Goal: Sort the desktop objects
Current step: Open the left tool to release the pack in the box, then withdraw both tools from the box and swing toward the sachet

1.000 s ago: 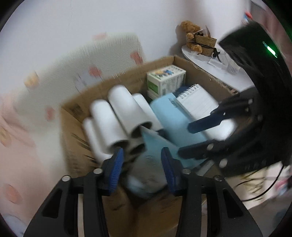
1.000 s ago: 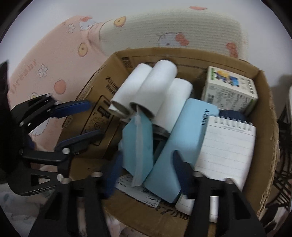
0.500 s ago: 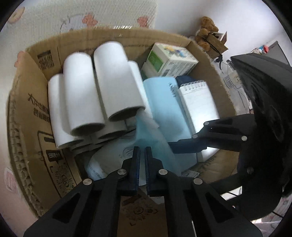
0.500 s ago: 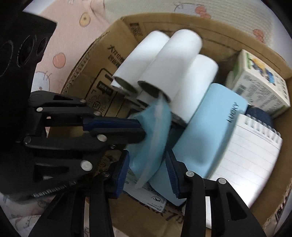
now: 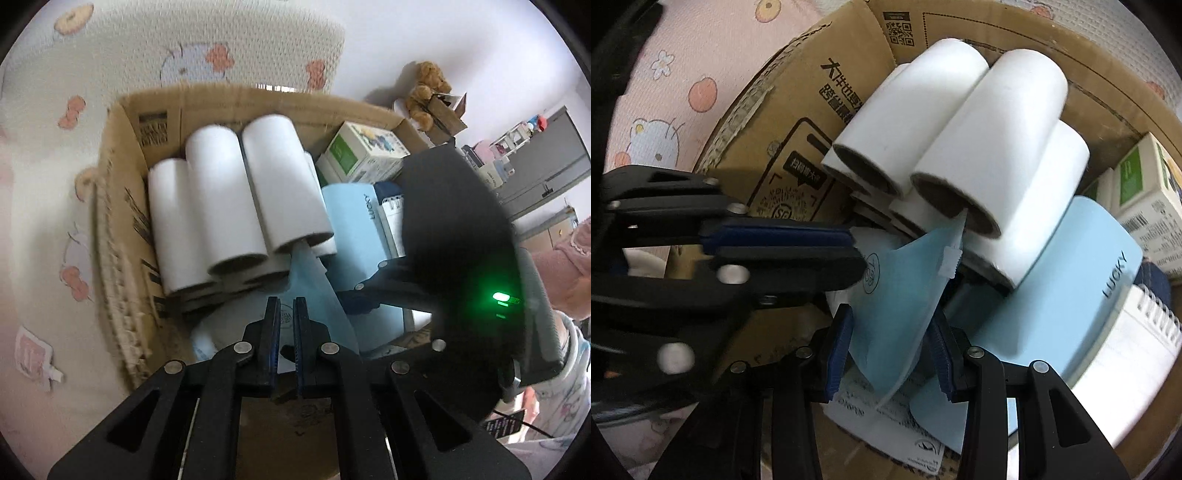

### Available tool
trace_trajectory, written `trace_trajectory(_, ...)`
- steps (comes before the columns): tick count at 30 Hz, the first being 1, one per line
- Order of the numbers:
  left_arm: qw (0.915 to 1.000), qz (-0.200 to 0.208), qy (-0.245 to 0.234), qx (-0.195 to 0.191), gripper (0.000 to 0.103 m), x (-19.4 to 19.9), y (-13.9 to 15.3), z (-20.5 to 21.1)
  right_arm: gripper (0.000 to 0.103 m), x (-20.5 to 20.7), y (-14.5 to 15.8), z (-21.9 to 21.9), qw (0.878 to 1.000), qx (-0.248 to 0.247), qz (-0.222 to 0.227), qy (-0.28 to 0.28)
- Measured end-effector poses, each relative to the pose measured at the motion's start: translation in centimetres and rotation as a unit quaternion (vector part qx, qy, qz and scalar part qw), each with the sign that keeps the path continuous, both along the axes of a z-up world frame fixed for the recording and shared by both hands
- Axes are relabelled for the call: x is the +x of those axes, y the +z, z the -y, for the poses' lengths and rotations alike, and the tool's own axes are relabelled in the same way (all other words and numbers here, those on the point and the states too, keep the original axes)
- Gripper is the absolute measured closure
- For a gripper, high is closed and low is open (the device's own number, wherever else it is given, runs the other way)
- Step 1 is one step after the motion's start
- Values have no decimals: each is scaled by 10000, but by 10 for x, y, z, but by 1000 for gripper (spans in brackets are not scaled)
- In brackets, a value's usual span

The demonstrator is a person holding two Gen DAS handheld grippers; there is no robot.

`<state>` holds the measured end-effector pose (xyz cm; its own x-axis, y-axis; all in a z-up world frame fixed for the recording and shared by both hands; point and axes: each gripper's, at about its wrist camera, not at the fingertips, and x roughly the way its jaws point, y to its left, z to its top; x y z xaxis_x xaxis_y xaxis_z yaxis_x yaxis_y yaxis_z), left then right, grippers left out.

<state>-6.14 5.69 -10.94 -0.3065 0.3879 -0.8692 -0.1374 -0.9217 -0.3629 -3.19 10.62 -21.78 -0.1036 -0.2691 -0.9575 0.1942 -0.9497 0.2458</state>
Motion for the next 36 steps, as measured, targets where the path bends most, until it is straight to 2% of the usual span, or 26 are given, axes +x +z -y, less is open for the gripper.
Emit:
trace_trajectory(3, 10000, -79, -31, -41, 95, 2, 6, -1, 65, -1, -3, -1, 9999, 15, 104, -50)
trace_trajectory(7, 9999, 49, -145, -1, 95, -4, 2, -7, 65, 6, 4, -9, 9994, 4, 239, -255)
trace_trajectory(9, 9995, 78, -303, -105, 95, -4, -1, -16, 65, 12, 12, -18, 9987, -46, 284, -416)
trace_trajectory(11, 9992, 117, -357, -166, 95, -4, -3, -21, 65, 18, 21, -26, 9987, -112, 211, -446)
trace_trajectory(14, 9988, 264, -394, -114, 95, -8, -10, -27, 65, 28, 33, -33, 9989, 76, 18, -459)
trace_trajectory(20, 9966, 730, -378, -14, 95, -18, -29, -37, 65, 44, 47, -39, 9961, 712, -392, -352)
trace_trajectory(23, 9955, 834, -406, -189, 96, -17, -36, -45, 65, 49, 50, -40, 9929, 1018, -533, -307)
trace_trajectory(28, 9887, 1289, -493, -580, 95, -22, -50, -55, 64, 56, 51, -44, 9919, 1095, -578, -278)
trace_trajectory(36, 9849, 1645, -238, -484, 93, -27, -59, -48, 64, 60, 55, -60, 9906, 1150, -580, -467)
